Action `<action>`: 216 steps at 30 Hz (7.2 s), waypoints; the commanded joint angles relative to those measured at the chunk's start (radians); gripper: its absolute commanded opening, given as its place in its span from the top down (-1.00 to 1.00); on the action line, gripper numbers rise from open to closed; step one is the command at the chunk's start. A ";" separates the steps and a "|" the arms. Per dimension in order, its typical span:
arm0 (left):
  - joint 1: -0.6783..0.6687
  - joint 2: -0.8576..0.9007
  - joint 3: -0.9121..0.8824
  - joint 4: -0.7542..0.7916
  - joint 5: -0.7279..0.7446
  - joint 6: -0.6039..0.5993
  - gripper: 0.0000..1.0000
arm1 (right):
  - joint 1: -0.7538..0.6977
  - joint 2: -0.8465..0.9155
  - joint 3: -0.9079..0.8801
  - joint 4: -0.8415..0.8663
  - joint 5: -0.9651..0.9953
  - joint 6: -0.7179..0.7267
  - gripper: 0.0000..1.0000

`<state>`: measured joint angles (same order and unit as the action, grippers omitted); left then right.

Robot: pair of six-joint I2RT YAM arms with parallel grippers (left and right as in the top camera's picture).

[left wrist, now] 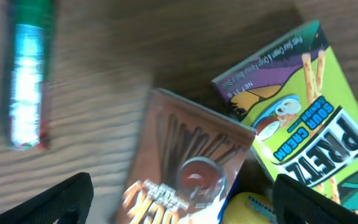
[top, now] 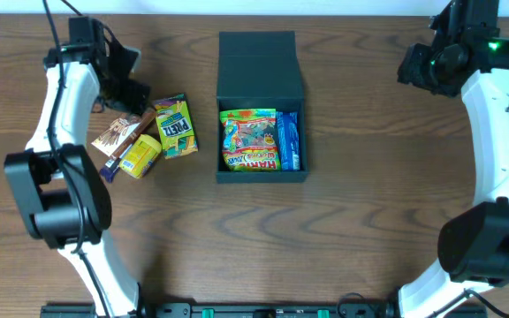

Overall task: Pack container
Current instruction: 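Grasp the brown Pocky box with the left gripper, then carry the Pocky box with the left gripper and lower it into the box, then push the Pocky box down into the box with the left gripper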

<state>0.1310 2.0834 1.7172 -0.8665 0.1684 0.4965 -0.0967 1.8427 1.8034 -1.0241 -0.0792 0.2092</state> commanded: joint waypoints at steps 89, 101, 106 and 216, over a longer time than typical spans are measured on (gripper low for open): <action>-0.705 0.221 0.587 -0.288 -0.127 -0.385 -0.34 | -0.256 0.001 0.003 0.043 0.000 -0.068 -0.37; -0.725 0.232 0.535 -0.324 -0.153 -0.565 -0.33 | -0.256 0.001 0.003 0.009 0.000 -0.069 -0.38; -0.726 0.246 0.528 -0.334 -0.186 -0.814 -0.19 | -0.256 0.001 0.003 -0.011 0.000 -0.069 -0.38; -0.708 0.186 0.234 -0.127 -0.165 -0.798 0.89 | -0.255 0.001 0.003 -0.078 -0.034 -0.068 -0.39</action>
<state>-0.5777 2.2753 1.9598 -0.9909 0.0879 -0.2543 -0.3458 1.8427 1.8034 -1.1000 -0.1055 0.1516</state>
